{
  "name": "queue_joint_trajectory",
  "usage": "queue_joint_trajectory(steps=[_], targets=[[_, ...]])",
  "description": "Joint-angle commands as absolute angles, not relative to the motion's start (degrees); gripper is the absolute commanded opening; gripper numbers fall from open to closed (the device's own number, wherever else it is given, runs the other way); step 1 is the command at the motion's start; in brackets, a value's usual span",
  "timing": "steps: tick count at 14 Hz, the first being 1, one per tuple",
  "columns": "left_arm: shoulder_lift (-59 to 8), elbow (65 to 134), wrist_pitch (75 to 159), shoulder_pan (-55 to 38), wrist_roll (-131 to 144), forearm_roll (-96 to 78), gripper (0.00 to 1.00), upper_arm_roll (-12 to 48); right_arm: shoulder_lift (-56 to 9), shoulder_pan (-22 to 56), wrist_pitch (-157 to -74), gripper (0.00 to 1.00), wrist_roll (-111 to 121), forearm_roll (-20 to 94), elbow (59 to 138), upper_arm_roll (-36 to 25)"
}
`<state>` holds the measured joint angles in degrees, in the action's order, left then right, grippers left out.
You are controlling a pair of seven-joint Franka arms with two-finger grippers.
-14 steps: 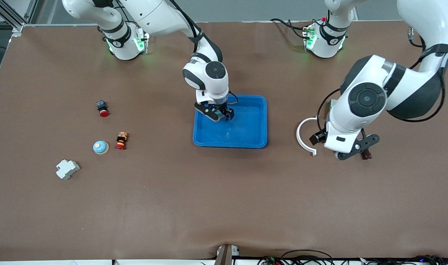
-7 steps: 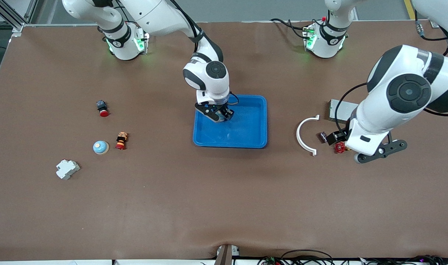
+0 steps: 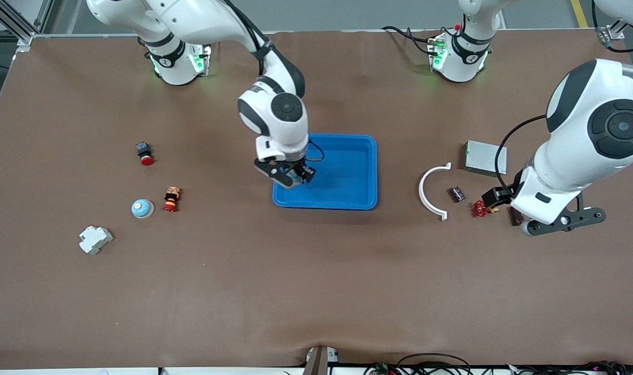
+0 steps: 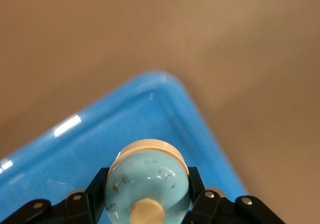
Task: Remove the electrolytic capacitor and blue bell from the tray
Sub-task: 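Retract the left gripper while the right gripper lifts the bell, then lower the second bell beside the first bell and open the right gripper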
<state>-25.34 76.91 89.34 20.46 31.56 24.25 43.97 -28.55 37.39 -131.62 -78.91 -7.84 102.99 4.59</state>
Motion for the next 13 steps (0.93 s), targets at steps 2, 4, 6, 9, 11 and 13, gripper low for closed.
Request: queue_joint_trajectory(steps=[2,4,6,9,11,13], targets=[[-15.0,78.3,88.8,11.0,21.1,11.2,1.0,24.9,-23.6,28.0,-126.8,0.0,-61.1,-4.1,104.0,5.6],[-10.3,81.5,88.5,8.1,15.6,5.7,1.0,17.3,-22.2,22.4,-124.5,0.0,-50.5,-3.2,104.1,5.5],[-5.5,85.6,88.3,6.0,12.8,3.4,1.0,12.8,-22.1,17.1,-124.2,0.0,-40.3,-3.1,104.5,5.5],[1.6,91.6,88.6,4.0,10.2,0.1,1.0,8.0,-22.1,9.7,-124.1,0.0,-26.8,-3.1,104.5,5.4],[6.5,96.7,90.7,3.7,7.4,-0.1,1.0,7.3,-22.1,5.6,-124.2,0.0,-19.2,-3.2,104.7,5.3],[9.4,99.8,92.1,1.9,7.2,-0.1,1.0,6.5,-22.4,1.9,-124.7,0.0,-12.3,-3.2,104.7,5.2]])
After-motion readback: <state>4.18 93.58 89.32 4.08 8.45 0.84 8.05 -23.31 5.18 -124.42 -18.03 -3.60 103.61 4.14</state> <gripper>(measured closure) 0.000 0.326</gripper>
